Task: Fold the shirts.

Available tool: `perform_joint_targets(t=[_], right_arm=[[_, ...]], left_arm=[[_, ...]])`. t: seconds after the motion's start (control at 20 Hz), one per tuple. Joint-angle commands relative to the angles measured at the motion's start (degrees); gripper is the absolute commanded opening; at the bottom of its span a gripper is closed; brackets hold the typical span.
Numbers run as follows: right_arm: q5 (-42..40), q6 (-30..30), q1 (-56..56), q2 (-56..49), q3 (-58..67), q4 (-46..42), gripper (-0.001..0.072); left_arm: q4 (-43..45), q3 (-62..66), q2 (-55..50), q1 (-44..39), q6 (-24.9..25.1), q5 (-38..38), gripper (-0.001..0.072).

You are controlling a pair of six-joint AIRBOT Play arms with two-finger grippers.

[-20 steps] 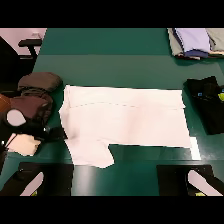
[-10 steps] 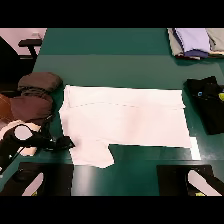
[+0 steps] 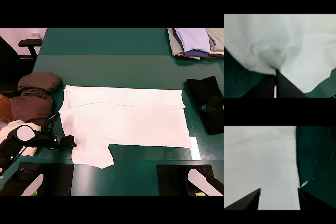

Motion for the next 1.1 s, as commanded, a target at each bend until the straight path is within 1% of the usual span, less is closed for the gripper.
perform_joint_targets(t=[0.0, 0.1, 0.15, 0.25, 0.4, 0.45, 0.5, 0.55, 0.6, 0.75, 0.8, 0.85, 1.05], right_arm=[[2.43, -0.11, -9.31, -0.22, -10.82, -3.41, 0.0575], [1.60, -0.11, -13.60, -1.07, -16.37, -3.32, 0.0565], [1.05, -0.11, -14.84, -1.90, -18.62, -3.26, 0.0510], [-0.76, -0.11, -15.06, -3.78, -21.94, -1.66, 0.0501], [-2.91, 0.33, -11.50, -6.80, -24.15, 1.36, 0.0500], [-3.45, 0.33, -9.73, -7.56, -23.96, 1.60, 0.0449], [-3.72, 0.31, -7.69, -7.78, -23.45, 1.51, 0.0337], [-3.54, 0.31, -5.86, -7.74, -22.62, 1.42, 0.0321], [-3.23, 0.31, -4.00, -7.39, -21.53, 0.98, 0.0272], [-2.54, 0.33, 0.13, -3.76, -19.34, -2.56, 0.0033], [-1.18, 0.33, 0.87, -2.05, -18.78, -4.02, 0.0017], [0.57, 0.33, 1.22, 0.11, -18.25, -5.44, 0.0017], [8.02, 0.42, 1.44, 9.35, -15.08, -12.61, 0.0017]], left_arm=[[-0.72, 2.91, 0.17, -0.11, 1.73, -1.09, 0.0023], [-0.70, 4.48, 0.17, -0.11, 1.81, -0.57, 0.0023], [-0.70, 4.96, 0.15, -0.11, 1.84, -0.39, 0.0023], [-0.66, 5.16, 0.15, -0.11, 1.84, 0.09, 0.0023], [-0.68, 5.16, 0.15, -0.11, 1.84, 0.83, 0.0023], [-0.66, 5.16, 0.15, -0.11, 1.84, 0.81, 0.0023], [-0.63, 5.16, 0.15, -0.11, 1.84, 0.79, 0.0023], [-0.66, 5.18, 0.15, -0.11, 1.84, 0.48, 0.0023], [-0.37, 5.53, 0.15, -0.11, 2.01, -1.09, 0.0023], [2.78, 8.37, 1.09, -0.11, 1.92, -5.79, 0.0021], [3.87, 9.35, 2.78, -0.11, 0.59, -6.97, 0.0020], [4.83, 10.05, 4.70, -0.11, -0.76, -8.76, 0.0020], [4.55, 10.73, 13.00, -0.11, -6.64, -20.26, 0.0021]])
